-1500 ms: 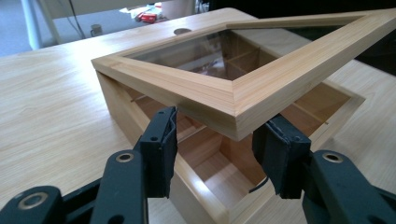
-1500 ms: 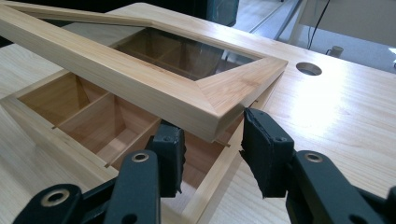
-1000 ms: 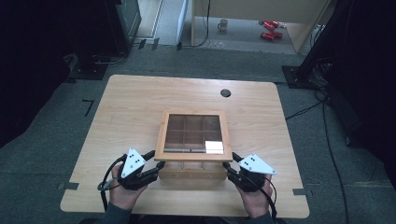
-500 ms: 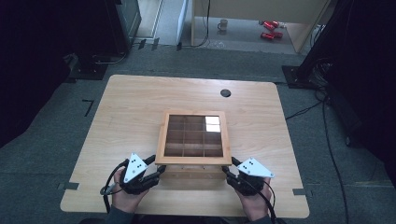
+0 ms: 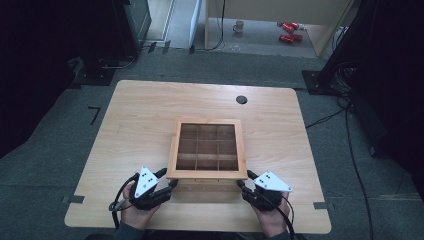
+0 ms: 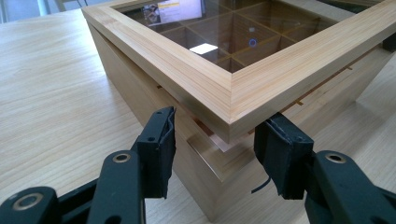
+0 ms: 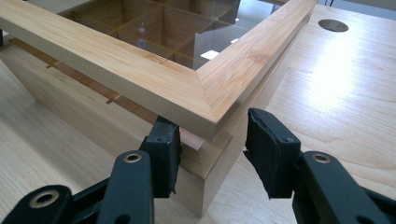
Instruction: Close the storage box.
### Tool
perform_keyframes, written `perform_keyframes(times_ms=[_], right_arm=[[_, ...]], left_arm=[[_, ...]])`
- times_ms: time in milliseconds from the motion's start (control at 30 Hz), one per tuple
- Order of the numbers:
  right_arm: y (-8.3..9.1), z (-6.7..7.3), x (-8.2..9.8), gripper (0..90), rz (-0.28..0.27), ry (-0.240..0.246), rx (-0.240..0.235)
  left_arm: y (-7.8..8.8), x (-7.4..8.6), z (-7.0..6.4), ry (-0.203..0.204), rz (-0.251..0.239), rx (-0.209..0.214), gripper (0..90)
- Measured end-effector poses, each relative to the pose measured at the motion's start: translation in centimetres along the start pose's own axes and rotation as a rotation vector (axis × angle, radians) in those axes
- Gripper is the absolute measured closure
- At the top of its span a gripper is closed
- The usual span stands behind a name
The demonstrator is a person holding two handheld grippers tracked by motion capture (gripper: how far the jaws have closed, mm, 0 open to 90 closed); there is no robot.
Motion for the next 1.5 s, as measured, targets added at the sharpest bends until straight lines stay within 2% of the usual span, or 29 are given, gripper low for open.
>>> perform_keyframes(times_ms=[367, 800, 967, 1067, 1267, 1500], right_arm=[[0.5, 0.0, 0.4, 52.7, 0.003, -0.015, -0.017], [0.4, 0.0, 1.4, 51.4, 0.030, -0.028, -0.034], [0.4, 0.1, 1.8, 51.4, 0.047, -0.031, -0.034], [0.5, 0.0, 2.2, 51.2, 0.051, -0.040, -0.037], [1.3, -0.4, 2.5, 49.3, 0.045, -0.057, -0.035], [2.9, -1.4, 2.0, 44.7, 0.003, -0.070, -0.007]], left_arm=[[0.0, 0.4, -0.3, 0.002, 0.000, 0.007, 49.0], [-0.3, 1.2, -0.7, 0.001, 0.034, 0.017, 48.8], [-0.3, 1.7, -0.8, 0.002, 0.051, 0.010, 48.4], [-0.3, 1.9, -0.7, 0.014, 0.050, 0.019, 48.4], [0.9, 2.0, -0.6, 0.033, 0.024, 0.014, 48.2], [3.1, 2.1, 0.5, 0.059, -0.004, -0.009, 45.9]])
Point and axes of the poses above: each handheld gripper's, and its own axes: y roughly backward along the jaws, x roughly out of its underside, z roughly to its left, the point moved 6 cm from there along -y, roughly forward along the jaws, and after that the axes turned 3 degrees about z, right-handed, at the moved point
